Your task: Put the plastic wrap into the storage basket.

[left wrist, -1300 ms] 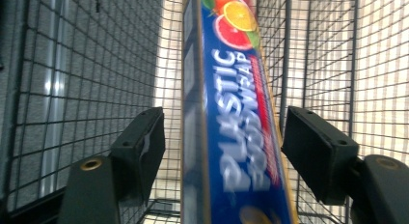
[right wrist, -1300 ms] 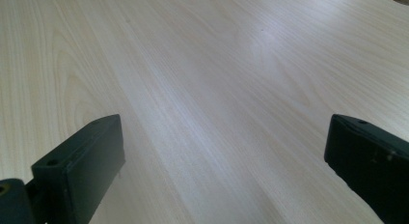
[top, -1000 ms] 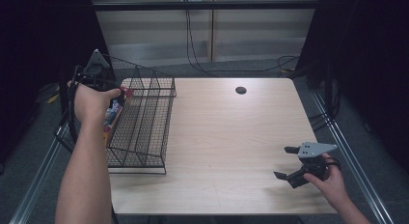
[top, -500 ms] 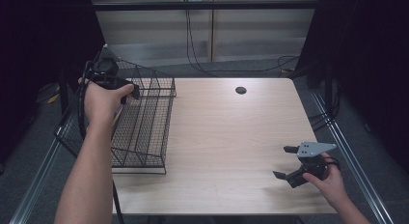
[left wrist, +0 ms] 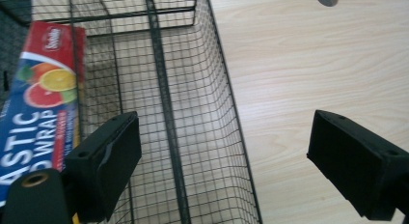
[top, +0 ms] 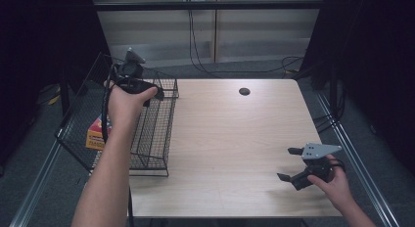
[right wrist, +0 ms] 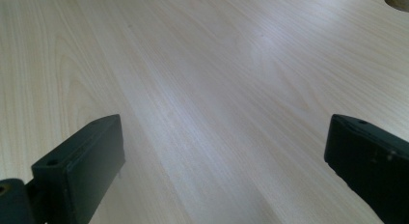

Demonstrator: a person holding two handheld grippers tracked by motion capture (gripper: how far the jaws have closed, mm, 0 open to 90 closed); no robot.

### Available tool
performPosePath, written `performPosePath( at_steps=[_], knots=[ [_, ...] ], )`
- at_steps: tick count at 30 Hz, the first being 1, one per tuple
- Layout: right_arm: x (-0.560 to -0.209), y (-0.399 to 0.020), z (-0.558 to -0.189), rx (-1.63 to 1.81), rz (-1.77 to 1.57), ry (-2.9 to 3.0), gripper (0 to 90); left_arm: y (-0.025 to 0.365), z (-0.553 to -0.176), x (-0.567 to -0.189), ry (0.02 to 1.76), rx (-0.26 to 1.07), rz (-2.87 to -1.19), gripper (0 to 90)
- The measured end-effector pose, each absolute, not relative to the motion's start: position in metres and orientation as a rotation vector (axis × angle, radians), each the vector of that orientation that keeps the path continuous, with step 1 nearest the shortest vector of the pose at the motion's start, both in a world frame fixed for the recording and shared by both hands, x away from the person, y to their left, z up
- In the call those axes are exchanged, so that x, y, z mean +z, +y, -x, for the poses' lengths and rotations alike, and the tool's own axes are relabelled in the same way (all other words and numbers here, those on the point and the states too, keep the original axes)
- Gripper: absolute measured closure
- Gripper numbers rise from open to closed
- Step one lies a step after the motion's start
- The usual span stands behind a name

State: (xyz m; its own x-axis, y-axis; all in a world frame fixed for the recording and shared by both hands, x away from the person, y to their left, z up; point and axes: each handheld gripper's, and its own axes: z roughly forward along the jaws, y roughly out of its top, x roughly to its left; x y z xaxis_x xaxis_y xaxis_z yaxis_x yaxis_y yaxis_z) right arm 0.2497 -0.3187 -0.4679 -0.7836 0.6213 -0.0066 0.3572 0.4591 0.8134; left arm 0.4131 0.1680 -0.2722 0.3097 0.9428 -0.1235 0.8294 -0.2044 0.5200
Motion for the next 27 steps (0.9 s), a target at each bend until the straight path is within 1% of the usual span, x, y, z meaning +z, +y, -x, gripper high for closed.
performPosePath(
  at_steps=[12, 22, 27],
  knots=[
    [-0.467, -0.319, -0.250, 1.241, -0.833, 2.411, 0.2, 0.144, -0.410, -0.284, 1.478, 0.265, -2.087, 11.0],
    [-0.467, -0.319, -0.249, 1.238, -0.838, 2.410, 0.2, 0.118, -0.400, -0.300, 1.354, 0.226, -2.132, 10.2],
    [-0.467, -0.319, -0.249, 1.238, -0.838, 2.412, 0.2, 0.110, -0.397, -0.306, 1.329, 0.215, -2.126, 9.5]
  ],
)
